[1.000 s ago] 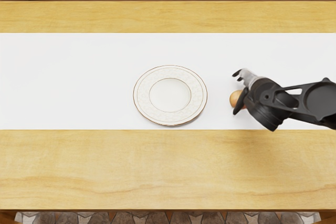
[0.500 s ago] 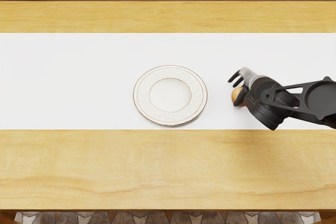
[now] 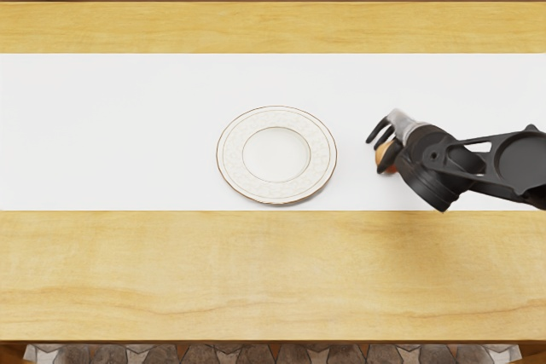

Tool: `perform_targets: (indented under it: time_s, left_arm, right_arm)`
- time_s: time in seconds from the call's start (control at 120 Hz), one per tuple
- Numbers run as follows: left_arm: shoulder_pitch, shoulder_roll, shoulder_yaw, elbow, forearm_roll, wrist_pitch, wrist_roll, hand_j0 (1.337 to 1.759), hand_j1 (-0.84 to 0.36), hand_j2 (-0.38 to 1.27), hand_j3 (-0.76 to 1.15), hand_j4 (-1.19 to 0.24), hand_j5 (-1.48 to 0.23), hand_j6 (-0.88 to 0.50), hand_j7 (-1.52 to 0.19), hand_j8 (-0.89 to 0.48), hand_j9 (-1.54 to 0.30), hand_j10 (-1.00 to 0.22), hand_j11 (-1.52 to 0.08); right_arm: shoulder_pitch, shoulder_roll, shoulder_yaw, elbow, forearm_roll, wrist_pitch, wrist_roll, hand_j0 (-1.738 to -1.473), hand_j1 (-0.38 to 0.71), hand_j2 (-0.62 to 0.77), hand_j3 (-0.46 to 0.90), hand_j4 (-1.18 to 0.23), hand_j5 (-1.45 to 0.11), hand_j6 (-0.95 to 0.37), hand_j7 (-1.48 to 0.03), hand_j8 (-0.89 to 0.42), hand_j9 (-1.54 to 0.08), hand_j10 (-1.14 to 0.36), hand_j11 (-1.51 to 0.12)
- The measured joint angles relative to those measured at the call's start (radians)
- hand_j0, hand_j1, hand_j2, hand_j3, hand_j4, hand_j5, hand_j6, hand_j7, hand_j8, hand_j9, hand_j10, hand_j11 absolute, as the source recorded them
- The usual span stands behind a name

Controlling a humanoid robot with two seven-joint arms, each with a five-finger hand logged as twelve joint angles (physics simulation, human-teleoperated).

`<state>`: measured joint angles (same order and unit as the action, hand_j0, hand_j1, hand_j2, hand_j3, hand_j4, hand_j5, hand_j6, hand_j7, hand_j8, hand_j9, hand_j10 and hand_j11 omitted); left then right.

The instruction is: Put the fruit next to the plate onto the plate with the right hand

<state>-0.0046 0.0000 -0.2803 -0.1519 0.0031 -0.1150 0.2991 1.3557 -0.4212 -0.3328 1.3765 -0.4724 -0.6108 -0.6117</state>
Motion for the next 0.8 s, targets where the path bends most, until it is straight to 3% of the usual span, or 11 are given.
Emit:
perform_targets:
  time_s: [0.092,0.4,0.558,0.8]
  left_arm:
    - [0.000,0.000,0.000,0.000,0.000,0.000,0.000,1.658,0.34,0.00,0.00,-0.01,-0.01,-0.01,-0.01,-0.01,-0.01,-0.01,-0.01]
    - [0.000,0.000,0.000,0.000,0.000,0.000,0.000,1.658,0.34,0.00,0.00,-0.01,-0.01,-0.01,-0.01,-0.01,-0.01,-0.01,-0.01]
    - [0.000,0.000,0.000,0.000,0.000,0.000,0.000,1.658,0.34,0.00,0.00,-0.01,-0.01,-0.01,-0.01,-0.01,-0.01,-0.01,-0.01]
    - [0.000,0.000,0.000,0.000,0.000,0.000,0.000,1.658,0.34,0.00,0.00,-0.01,-0.01,-0.01,-0.01,-0.01,-0.01,-0.01,-0.01]
  right_arm:
    - [0.005,-0.015,0.047,0.017,0.001,0.000,0.000,-1.653,0.29,0.24,0.00,-0.69,-0.91,-0.62,-0.90,-0.37,-0.91,-0.42,-0.92]
    - [-0.020,-0.074,0.293,0.045,0.003,0.000,-0.001,-1.652,0.25,0.16,0.00,-0.71,-0.97,-0.62,-0.94,-0.36,-0.96,-0.42,-0.94]
    - [-0.069,-0.019,0.455,0.045,0.001,0.000,-0.001,-1.652,0.24,0.16,0.00,-0.71,-0.98,-0.63,-0.94,-0.37,-0.97,-0.42,-0.94]
    - [-0.105,0.112,0.502,0.036,-0.001,0.001,-0.001,-1.652,0.23,0.14,0.00,-0.70,-1.00,-0.63,-0.95,-0.36,-0.99,-0.42,-0.95]
